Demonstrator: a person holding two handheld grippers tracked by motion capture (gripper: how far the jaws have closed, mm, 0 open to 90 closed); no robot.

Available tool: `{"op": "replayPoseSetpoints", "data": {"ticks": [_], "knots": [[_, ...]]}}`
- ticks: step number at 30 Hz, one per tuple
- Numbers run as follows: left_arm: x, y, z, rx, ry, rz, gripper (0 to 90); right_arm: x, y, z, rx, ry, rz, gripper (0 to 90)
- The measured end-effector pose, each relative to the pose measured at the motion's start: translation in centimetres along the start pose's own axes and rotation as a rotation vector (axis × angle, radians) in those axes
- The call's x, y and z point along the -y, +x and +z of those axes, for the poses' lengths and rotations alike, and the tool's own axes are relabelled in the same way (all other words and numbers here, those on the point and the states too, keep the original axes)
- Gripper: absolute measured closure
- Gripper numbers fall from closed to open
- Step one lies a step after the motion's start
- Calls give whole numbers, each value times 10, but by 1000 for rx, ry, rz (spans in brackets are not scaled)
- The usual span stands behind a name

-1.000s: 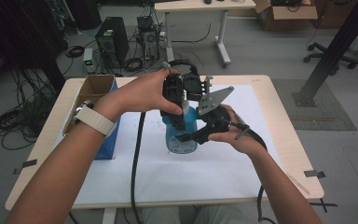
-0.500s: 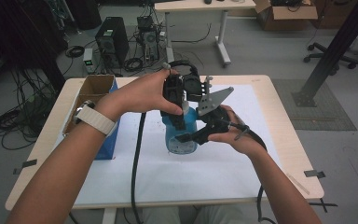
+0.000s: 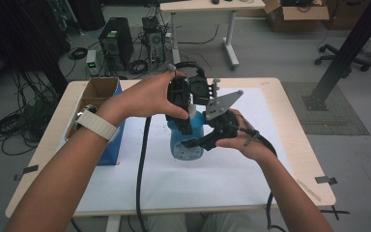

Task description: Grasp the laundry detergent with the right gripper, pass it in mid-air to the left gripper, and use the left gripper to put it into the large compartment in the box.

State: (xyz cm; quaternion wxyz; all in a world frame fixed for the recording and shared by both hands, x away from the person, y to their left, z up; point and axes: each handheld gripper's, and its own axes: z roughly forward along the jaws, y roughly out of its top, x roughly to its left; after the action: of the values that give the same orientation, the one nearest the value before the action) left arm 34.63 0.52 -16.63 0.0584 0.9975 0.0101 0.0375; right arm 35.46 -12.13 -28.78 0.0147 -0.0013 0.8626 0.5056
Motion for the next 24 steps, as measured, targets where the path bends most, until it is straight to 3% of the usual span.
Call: {"op": "replayPoseSetpoints", "data": {"ticks": [7,9,13,18,20,24], "knots": [[0,0,-2,1,0,-16,380,-1,0,-1,2,21,-10,396],[1,1,-3,1,2,-18,380,3,-1,-3,14,39,5,305],[1,2,-2,1,11,-25,380,6,-1,-9,15,9,31,222],[2,3,-2,-5,24,-38,380,13,-4,-16,37,13,69,122],[3,3,-3,-7,31,-45,380,19,-5,-21,61,36,100,59],[6,4,-6,-8,30,-70,380,26,-6,-27,118,67,131,39]]}}
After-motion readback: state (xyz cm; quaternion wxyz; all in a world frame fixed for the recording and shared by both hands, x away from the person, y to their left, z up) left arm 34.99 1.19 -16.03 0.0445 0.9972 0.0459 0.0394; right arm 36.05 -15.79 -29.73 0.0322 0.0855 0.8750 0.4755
